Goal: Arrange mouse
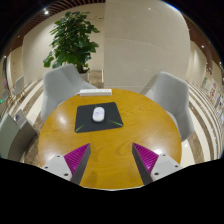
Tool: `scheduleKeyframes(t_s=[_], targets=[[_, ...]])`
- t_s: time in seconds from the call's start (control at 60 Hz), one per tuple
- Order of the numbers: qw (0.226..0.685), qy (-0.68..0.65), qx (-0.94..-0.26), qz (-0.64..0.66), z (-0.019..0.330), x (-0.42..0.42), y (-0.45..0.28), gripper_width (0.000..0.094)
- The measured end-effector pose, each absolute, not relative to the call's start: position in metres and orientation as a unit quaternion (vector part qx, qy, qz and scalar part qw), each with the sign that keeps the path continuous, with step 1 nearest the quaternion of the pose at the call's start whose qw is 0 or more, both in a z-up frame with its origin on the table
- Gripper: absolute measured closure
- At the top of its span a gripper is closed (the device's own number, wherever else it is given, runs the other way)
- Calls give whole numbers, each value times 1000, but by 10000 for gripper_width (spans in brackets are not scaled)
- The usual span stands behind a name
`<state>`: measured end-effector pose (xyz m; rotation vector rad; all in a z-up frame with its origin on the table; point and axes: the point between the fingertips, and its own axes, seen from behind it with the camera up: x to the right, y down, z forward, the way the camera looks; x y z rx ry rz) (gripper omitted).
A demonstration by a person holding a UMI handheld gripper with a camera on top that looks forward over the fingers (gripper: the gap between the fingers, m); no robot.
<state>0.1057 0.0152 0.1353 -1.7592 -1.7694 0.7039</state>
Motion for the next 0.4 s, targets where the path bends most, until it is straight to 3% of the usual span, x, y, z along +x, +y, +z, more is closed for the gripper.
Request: scheduleKeyframes(t_s=[0.25, 0.4], targets=[[250, -678, -635, 272, 141, 194, 26, 71], [263, -685, -629, 256, 142, 210, 43, 73]])
